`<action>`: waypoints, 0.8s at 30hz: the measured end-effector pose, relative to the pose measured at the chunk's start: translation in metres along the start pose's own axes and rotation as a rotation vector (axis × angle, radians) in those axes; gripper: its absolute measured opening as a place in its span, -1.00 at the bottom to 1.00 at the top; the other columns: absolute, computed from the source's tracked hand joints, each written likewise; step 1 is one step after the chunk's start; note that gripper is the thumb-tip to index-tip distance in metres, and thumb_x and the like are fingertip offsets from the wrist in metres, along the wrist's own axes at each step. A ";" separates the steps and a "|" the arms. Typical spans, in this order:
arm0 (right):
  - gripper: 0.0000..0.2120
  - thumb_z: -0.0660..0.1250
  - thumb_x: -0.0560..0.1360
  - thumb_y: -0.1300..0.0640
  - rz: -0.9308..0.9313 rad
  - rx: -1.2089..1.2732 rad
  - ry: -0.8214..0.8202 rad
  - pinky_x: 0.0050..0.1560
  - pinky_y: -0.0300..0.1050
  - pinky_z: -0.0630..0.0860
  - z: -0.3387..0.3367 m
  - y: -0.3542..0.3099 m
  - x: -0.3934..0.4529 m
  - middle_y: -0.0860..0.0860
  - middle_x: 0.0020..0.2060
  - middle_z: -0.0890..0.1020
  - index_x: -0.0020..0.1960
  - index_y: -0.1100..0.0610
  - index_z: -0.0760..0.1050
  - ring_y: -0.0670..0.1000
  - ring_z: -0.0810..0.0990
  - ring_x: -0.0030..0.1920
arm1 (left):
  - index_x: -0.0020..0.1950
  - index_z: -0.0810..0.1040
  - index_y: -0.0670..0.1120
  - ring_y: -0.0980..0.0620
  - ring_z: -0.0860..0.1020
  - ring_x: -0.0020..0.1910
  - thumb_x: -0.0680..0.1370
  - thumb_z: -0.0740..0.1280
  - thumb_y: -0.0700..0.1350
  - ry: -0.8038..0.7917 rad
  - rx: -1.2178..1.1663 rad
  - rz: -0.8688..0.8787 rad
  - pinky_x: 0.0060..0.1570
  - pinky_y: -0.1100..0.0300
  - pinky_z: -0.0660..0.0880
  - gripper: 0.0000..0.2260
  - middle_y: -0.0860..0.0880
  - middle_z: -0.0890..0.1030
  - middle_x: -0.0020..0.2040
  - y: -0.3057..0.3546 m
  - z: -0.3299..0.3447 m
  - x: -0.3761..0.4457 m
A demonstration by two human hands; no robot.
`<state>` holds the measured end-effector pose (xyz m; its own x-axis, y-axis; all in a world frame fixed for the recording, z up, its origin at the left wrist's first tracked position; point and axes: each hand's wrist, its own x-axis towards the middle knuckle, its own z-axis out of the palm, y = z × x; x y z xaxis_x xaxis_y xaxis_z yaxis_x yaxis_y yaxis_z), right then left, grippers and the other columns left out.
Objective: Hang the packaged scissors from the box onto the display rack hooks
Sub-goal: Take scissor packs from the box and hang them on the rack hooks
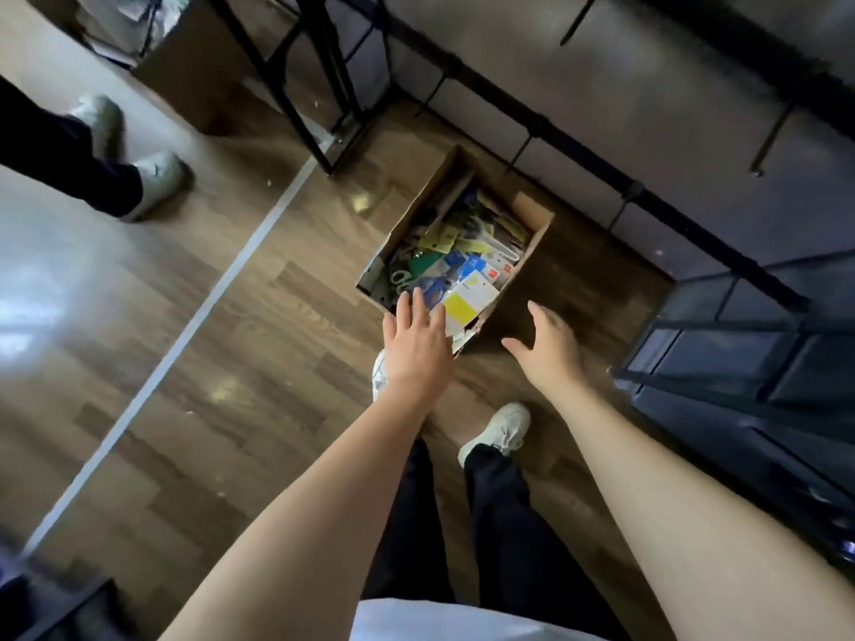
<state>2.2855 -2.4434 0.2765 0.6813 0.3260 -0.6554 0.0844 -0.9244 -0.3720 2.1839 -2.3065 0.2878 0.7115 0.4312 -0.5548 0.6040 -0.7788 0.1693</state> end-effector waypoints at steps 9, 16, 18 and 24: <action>-0.26 0.31 0.53 -0.08 -0.104 -0.395 -0.137 0.51 0.03 0.00 0.072 0.004 0.075 0.11 0.53 0.09 0.54 0.14 0.03 0.12 0.01 0.52 | 0.53 -0.02 -0.09 -0.17 -0.14 0.52 0.63 0.08 0.03 -0.102 0.089 -0.025 0.44 -0.13 -0.08 -0.47 -0.18 -0.07 0.55 -0.066 0.071 0.068; -0.24 0.31 0.51 -0.10 -0.179 -0.569 -0.132 0.51 0.08 -0.03 0.121 0.030 0.154 0.12 0.52 0.11 0.53 0.17 0.03 0.14 0.02 0.52 | 0.55 -0.08 -0.10 -0.17 -0.17 0.52 0.63 0.06 0.07 -0.144 0.151 -0.019 0.44 -0.14 -0.10 -0.42 -0.18 -0.10 0.55 -0.090 0.144 0.134; -0.24 0.32 0.50 -0.09 -0.191 -0.584 -0.111 0.51 0.09 -0.02 0.137 0.037 0.182 0.13 0.51 0.14 0.53 0.17 0.05 0.14 0.05 0.51 | 0.55 -0.10 -0.09 -0.17 -0.18 0.52 0.63 0.06 0.08 -0.136 0.192 0.008 0.45 -0.14 -0.11 -0.41 -0.17 -0.10 0.55 -0.096 0.164 0.157; -0.21 0.31 0.50 -0.13 -0.211 -0.627 -0.062 0.50 0.05 0.00 0.178 0.055 0.268 0.12 0.51 0.14 0.53 0.21 0.01 0.11 0.05 0.51 | 0.55 -0.11 -0.09 -0.14 -0.18 0.53 0.63 0.05 0.10 -0.087 0.267 0.065 0.46 -0.13 -0.12 -0.41 -0.17 -0.10 0.56 -0.113 0.217 0.238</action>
<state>2.3434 -2.3720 -0.0368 0.5620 0.5061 -0.6543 0.6314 -0.7734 -0.0559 2.2071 -2.2144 -0.0403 0.7052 0.3451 -0.6193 0.4345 -0.9006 -0.0071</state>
